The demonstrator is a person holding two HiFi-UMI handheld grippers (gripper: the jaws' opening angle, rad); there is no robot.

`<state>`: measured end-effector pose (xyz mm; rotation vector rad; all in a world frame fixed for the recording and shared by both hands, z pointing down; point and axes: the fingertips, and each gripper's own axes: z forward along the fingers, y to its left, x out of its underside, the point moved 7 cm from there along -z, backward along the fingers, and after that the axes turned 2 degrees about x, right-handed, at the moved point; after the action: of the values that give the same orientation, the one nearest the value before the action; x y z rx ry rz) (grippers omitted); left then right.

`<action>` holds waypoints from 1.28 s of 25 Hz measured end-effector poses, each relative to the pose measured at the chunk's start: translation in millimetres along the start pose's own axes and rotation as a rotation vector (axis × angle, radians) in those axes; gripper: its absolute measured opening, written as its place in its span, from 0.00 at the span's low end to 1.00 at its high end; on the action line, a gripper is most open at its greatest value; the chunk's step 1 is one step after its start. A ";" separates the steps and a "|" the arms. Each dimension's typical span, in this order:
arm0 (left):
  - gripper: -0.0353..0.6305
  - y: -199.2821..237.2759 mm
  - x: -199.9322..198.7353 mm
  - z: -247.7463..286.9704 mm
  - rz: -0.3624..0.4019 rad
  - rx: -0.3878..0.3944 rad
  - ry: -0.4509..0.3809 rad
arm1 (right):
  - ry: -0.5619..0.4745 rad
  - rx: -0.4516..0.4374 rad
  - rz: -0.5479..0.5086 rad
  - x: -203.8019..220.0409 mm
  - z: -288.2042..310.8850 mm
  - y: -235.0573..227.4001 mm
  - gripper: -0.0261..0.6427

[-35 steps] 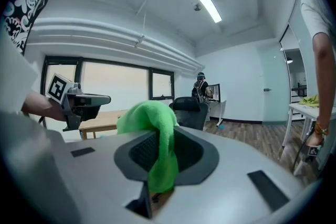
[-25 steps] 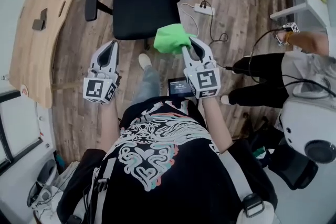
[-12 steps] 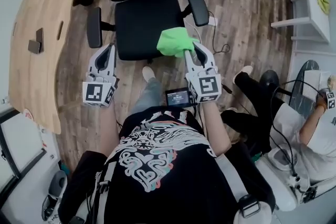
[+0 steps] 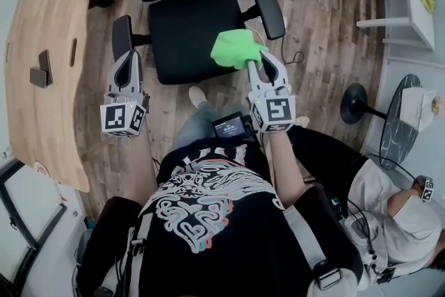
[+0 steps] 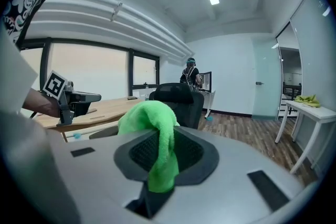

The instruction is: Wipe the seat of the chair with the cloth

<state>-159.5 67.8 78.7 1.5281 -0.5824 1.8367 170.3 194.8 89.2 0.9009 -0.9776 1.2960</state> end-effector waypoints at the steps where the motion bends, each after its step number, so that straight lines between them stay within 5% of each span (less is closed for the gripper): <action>1: 0.06 0.9 0.8 3.1 0.013 0.003 0.005 | 0.003 0.000 -0.004 0.1 3.6 1.7 0.12; 7: 0.06 8.2 2.0 14.0 0.076 -0.013 0.010 | 0.017 0.018 -0.017 -3.5 19.3 3.3 0.12; 21: 0.06 9.1 24.9 34.3 0.084 -0.007 0.073 | 0.082 -0.037 -0.047 12.8 51.4 2.8 0.12; 32: 0.06 -7.3 79.8 89.8 0.112 0.137 0.161 | 0.208 -0.038 -0.019 83.3 71.7 -0.5 0.12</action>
<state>-100.8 26.0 175.0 1.4413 -0.4832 2.1009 167.3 156.2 192.0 0.7286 -0.8264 1.3218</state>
